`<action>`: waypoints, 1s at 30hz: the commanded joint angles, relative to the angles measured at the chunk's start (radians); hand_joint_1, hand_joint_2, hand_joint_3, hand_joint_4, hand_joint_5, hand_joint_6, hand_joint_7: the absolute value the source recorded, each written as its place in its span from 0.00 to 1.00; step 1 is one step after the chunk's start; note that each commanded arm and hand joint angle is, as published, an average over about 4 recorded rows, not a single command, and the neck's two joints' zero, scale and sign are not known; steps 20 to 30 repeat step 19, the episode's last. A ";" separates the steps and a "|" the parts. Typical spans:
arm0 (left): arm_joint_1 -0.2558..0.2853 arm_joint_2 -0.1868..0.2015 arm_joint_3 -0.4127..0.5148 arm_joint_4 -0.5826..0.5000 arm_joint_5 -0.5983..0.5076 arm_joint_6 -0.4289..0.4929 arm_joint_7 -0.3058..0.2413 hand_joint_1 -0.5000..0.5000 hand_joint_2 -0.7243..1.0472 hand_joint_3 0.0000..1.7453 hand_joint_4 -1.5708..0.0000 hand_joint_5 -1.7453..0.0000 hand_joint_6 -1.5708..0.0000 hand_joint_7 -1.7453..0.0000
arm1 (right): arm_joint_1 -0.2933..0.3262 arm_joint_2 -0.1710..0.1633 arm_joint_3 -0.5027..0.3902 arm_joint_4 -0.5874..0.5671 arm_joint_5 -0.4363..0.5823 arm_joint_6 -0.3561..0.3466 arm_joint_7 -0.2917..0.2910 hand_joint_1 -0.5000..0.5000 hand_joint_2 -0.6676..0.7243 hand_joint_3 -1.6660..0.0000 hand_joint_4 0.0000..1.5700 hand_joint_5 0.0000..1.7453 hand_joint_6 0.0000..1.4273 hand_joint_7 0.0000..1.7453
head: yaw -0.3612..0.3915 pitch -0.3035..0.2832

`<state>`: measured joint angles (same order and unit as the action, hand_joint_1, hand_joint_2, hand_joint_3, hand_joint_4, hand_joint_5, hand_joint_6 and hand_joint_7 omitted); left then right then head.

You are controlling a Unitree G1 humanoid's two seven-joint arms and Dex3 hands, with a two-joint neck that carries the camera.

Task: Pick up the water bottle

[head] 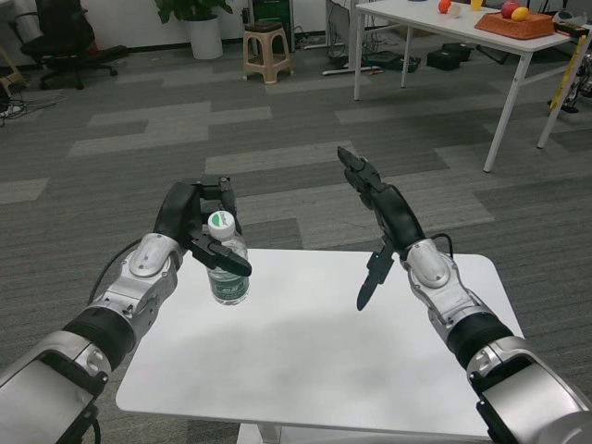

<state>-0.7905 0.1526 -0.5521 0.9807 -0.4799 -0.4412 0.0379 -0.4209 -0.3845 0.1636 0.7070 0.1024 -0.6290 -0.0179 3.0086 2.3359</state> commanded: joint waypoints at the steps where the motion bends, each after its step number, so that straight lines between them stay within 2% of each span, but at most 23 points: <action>1: -0.042 -0.004 -0.021 0.001 -0.001 -0.002 0.007 0.72 0.30 0.10 0.00 0.00 0.12 0.03 | -0.021 -0.010 0.002 -0.009 0.003 -0.006 -0.004 0.12 0.91 1.00 0.00 0.00 0.00 0.00 | 0.000 0.003; 16: -0.049 -0.005 -0.062 -0.002 -0.009 -0.002 0.007 0.72 0.30 0.10 0.00 0.00 0.12 0.01 | -0.021 -0.011 0.001 -0.012 0.003 -0.006 -0.004 0.12 0.91 1.00 0.00 0.00 0.00 0.00 | -0.002 -0.001; 19: -0.049 -0.005 -0.064 -0.002 -0.009 -0.002 0.007 0.73 0.30 0.10 0.00 0.00 0.12 0.04 | -0.021 -0.011 0.001 -0.012 0.003 -0.006 -0.004 0.12 0.91 1.00 0.00 0.00 0.00 0.00 | -0.002 -0.001; 30: -0.049 -0.005 -0.064 -0.002 -0.009 -0.002 0.007 0.73 0.30 0.10 0.00 0.00 0.12 0.04 | -0.021 -0.011 0.001 -0.012 0.003 -0.006 -0.004 0.12 0.91 1.00 0.00 0.00 0.00 0.00 | -0.002 -0.001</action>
